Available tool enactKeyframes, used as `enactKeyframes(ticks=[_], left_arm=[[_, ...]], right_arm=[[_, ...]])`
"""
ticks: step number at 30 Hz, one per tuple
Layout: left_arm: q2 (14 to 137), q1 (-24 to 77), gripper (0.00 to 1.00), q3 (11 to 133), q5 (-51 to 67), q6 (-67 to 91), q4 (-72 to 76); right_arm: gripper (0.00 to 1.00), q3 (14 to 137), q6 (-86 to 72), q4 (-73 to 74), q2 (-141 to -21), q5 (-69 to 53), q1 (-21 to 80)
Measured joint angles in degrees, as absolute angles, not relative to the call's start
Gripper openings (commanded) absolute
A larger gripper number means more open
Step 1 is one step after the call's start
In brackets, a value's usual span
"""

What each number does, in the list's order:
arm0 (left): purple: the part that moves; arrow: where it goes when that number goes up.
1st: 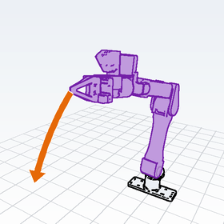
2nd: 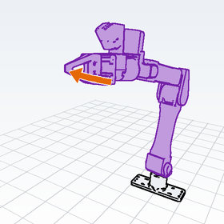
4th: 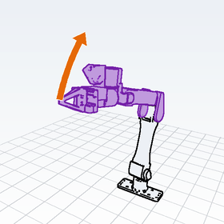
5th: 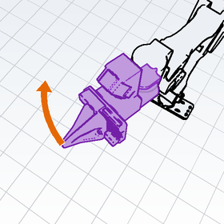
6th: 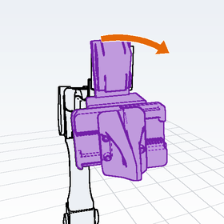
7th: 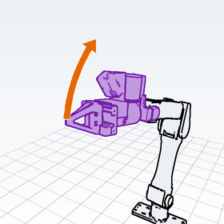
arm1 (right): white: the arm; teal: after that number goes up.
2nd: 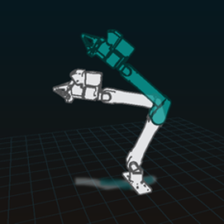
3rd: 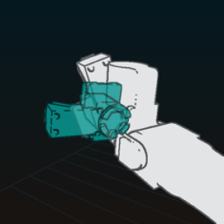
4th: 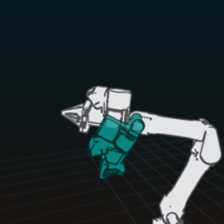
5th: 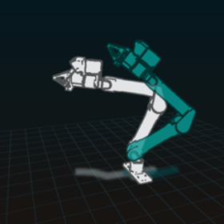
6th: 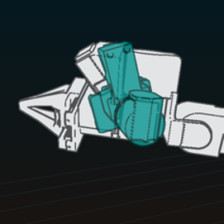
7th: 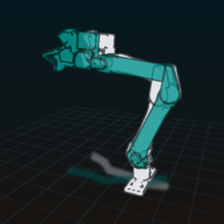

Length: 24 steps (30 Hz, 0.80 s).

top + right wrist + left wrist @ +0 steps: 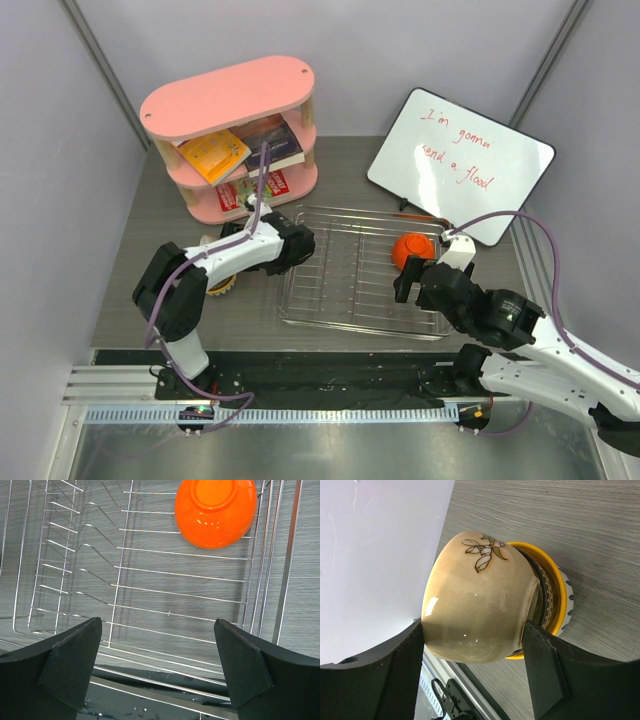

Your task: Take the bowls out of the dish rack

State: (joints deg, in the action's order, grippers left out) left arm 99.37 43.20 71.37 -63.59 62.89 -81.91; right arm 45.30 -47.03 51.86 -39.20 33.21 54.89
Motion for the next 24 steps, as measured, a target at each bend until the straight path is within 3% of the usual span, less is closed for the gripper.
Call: enactKeyframes(ticks=[2, 4, 8, 9, 24], left_arm=[[99.37, 43.29, 0.44, 71.09, -63.99, 63.35, -81.93], [99.37, 43.40, 0.56, 70.94, -64.23, 63.88, -82.02], [98.87, 43.40, 0.58, 70.61, -64.31, 64.45, -81.91], [98.56, 43.40, 0.65, 70.48, -64.25, 64.66, -81.82], [96.44, 43.13, 0.89, 70.13, -62.78, 66.26, -79.13]], right_arm=[[1.00, 45.30, -47.00, 51.86, -39.24, 33.19, 54.89], [1.00, 45.30, -46.94, 51.86, -39.24, 33.08, 54.89], [1.00, 45.30, -46.89, 51.86, -39.24, 33.06, 54.89], [1.00, 45.30, -46.89, 51.86, -39.24, 33.06, 54.89], [1.00, 45.30, -46.89, 51.86, -39.38, 32.97, 54.89]])
